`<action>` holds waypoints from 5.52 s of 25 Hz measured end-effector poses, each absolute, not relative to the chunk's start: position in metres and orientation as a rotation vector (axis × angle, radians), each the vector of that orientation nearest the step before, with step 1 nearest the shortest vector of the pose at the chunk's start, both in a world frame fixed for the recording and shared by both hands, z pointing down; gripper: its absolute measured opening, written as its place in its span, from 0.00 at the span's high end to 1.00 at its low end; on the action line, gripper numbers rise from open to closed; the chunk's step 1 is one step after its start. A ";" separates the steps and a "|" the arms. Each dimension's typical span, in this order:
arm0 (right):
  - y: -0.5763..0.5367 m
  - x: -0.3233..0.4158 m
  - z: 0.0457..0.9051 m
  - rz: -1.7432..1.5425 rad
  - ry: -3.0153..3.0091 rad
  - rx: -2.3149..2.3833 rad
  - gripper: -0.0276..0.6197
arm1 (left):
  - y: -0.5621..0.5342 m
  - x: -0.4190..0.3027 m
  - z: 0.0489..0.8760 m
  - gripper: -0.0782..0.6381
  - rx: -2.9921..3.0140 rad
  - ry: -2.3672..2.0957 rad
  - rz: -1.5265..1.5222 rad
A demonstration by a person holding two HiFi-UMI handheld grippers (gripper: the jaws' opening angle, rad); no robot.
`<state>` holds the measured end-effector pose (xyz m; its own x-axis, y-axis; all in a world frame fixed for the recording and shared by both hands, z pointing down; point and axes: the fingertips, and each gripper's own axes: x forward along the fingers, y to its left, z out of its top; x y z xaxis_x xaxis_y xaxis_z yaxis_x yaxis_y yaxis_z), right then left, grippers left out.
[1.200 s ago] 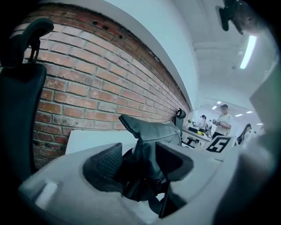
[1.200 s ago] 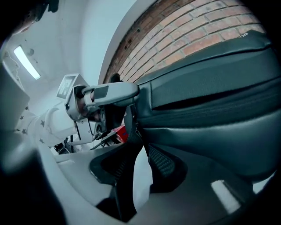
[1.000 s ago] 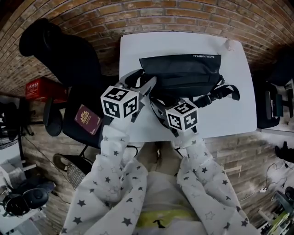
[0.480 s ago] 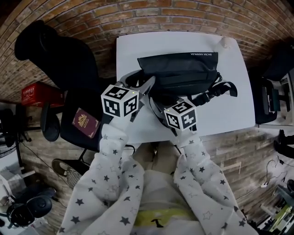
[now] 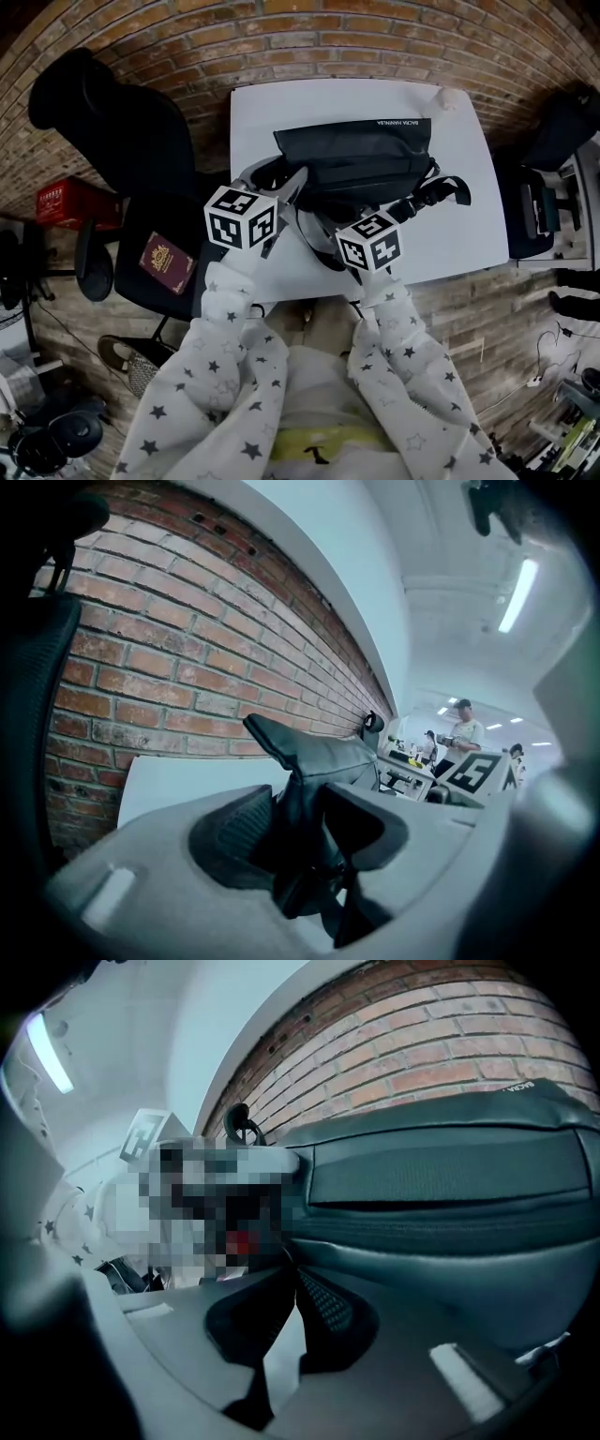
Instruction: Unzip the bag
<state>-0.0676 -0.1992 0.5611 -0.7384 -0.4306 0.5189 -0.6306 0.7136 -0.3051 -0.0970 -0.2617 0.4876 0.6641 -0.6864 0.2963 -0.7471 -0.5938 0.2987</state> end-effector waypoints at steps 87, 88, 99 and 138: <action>-0.246 0.086 0.536 0.597 -2.279 1.261 0.93 | -0.262 -0.115 0.489 0.67 2.442 -1.430 0.171; -0.246 0.088 0.536 0.600 -2.274 1.271 0.93 | -0.262 -0.116 0.489 0.67 2.442 -1.431 0.172; -0.249 0.099 0.535 0.609 -2.258 1.326 0.93 | -0.261 -0.117 0.489 0.67 2.438 -1.447 0.169; -0.260 0.183 0.536 0.698 -2.119 1.635 0.93 | -0.259 -0.121 0.491 0.67 2.419 -1.509 0.150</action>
<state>0.1826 -0.2604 0.5356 -0.2557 -0.7814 0.5693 -0.9667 0.2027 -0.1560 -0.1208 -0.2591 0.4911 0.4473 -0.8625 0.2367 -0.8922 -0.4118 0.1856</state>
